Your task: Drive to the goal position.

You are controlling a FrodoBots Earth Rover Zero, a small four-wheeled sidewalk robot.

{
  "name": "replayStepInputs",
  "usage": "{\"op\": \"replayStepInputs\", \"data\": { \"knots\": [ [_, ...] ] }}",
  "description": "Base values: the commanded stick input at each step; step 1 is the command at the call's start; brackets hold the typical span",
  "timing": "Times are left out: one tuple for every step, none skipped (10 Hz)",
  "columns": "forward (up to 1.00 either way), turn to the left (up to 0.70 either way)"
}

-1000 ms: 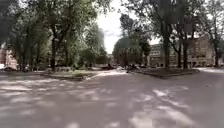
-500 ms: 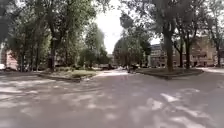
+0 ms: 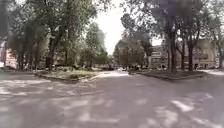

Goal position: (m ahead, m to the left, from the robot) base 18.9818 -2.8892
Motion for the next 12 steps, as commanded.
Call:
{"op": "replayStepInputs", "data": {
  "knots": [
    [0.85, 0.00],
    [0.85, 0.00],
    [0.85, 0.00],
    [0.85, 0.00],
    [0.85, 0.00],
    [0.85, 0.00],
    [0.85, 0.00],
    [0.85, 0.00],
    [0.85, 0.00],
    [0.85, 0.00],
    [0.85, 0.00],
    [0.85, 0.00]
  ]
}}
